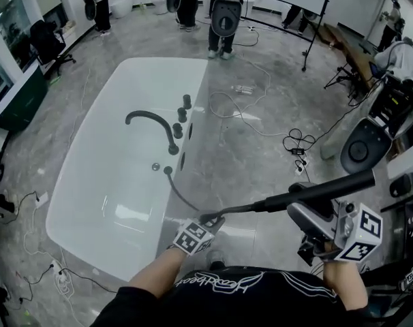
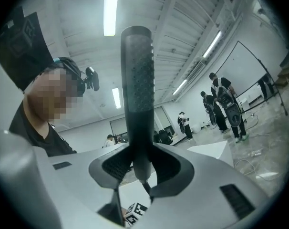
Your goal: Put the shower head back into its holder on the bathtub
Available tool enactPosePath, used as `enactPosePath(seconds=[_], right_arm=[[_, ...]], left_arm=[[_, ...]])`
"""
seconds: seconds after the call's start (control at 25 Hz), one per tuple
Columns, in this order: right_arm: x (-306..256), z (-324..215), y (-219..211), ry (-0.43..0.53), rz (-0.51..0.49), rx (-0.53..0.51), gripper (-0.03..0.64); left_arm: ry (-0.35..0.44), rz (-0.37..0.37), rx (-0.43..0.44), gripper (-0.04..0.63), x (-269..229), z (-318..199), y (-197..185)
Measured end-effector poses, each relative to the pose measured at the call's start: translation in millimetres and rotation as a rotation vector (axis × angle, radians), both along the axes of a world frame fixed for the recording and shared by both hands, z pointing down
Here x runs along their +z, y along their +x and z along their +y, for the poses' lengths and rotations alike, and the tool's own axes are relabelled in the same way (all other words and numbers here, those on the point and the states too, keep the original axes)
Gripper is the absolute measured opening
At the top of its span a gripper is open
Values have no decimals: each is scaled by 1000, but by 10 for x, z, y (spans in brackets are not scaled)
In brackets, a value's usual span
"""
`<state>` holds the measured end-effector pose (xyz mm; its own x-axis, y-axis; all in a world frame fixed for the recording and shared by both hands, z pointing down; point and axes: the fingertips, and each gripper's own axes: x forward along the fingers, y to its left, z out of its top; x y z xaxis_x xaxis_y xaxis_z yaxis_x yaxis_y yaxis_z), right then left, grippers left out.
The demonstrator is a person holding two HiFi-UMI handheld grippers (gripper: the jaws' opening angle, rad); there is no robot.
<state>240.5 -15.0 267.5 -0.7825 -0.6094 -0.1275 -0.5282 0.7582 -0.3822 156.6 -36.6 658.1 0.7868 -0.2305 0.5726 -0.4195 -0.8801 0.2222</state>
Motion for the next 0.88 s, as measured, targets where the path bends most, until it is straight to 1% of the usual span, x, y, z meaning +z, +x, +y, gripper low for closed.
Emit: enactPosePath(seconds=[0.08, 0.16, 0.24, 0.4, 0.52, 0.68, 0.76, 0.88], right_arm=[[8, -85, 89, 6, 44, 21, 135], [43, -196, 185, -5, 62, 39, 135], [111, -315, 242, -18, 75, 51, 135], [303, -536, 304, -58, 126, 95, 135], [442, -664, 331, -86, 147, 117, 135], [614, -814, 344, -88, 223, 139, 135], [672, -878, 318, -81, 261, 141, 135], [745, -1015, 285, -96, 295, 144, 135]], left_arm=[[-1, -11, -8, 64, -12, -49, 15], [3, -27, -23, 63, -46, -108, -47], [-1, -40, -55, 63, -67, -173, -194], [-37, -27, -150, 63, -113, -299, -568], [-20, -22, -221, 63, -234, -450, -841], [4, 24, -329, 63, -446, -708, -1103], [26, 33, -364, 63, -570, -848, -1212], [67, 28, -412, 63, -776, -1112, -1384]])
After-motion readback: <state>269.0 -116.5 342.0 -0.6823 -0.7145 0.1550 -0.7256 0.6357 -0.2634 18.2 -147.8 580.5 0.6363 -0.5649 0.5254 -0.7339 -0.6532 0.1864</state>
